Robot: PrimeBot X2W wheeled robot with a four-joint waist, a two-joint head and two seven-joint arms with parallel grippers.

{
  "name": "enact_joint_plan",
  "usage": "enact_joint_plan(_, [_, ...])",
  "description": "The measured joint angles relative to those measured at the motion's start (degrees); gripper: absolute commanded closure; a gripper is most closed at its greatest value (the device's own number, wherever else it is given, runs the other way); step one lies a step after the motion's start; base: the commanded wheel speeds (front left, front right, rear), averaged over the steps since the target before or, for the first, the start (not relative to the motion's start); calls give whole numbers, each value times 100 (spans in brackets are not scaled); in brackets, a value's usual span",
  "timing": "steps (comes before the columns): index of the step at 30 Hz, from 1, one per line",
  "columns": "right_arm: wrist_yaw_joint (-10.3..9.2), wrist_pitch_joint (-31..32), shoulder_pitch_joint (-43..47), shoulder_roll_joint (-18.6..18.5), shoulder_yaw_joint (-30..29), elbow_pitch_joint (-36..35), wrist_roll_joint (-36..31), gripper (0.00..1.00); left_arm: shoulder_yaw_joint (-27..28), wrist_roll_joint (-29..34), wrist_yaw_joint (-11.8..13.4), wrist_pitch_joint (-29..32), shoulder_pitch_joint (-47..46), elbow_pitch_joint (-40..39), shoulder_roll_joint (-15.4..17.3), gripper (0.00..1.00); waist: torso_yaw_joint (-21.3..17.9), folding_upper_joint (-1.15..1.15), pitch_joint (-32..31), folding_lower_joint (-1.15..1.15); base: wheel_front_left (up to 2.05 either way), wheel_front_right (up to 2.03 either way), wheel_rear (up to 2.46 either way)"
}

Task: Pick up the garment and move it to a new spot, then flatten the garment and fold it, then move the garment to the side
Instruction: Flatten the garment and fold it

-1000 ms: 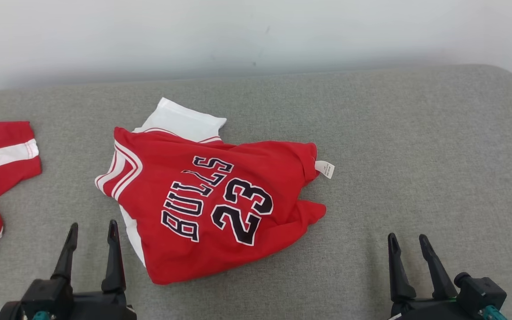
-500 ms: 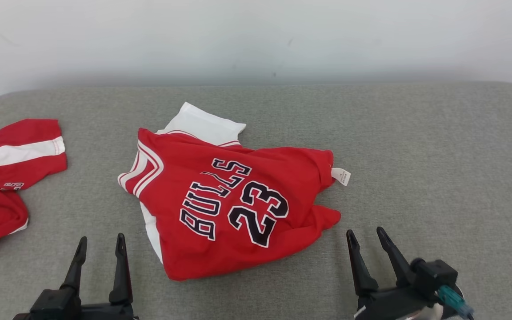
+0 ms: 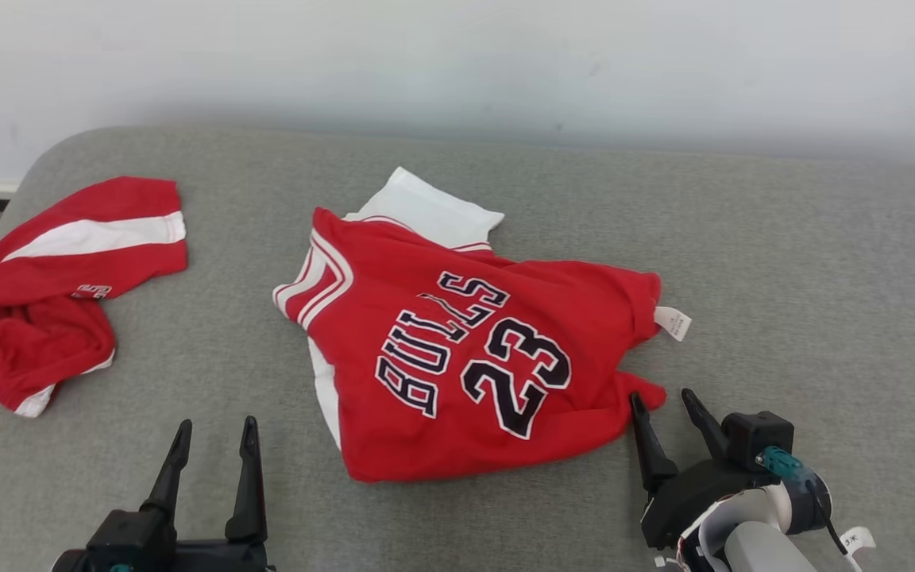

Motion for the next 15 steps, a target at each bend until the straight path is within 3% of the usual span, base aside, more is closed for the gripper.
enact_joint_plan(3, [0,0,-173,-5,54,459,67,0,-45,-21,-7,0,-47,10,-2,0,134,0,41,0,0,0,0])
enact_joint_plan(5, [0,-2,-255,-2,97,573,143,56,-53,-26,-19,1,-70,30,-2,0,212,0,66,0,0,0,0])
enact_joint_plan(6, [0,-1,-353,-8,151,651,202,100,-38,-27,-19,0,-69,36,-1,0,269,0,83,0,0,0,0])
enact_joint_plan(10, [0,0,-336,-8,211,450,272,100,3,-40,-19,0,-55,47,0,0,263,0,61,0,0,0,0])
enact_joint_plan(15, [0,0,46,-131,40,-519,360,100,-7,-77,4,1,30,47,-2,0,112,0,-11,0,0,0,0])
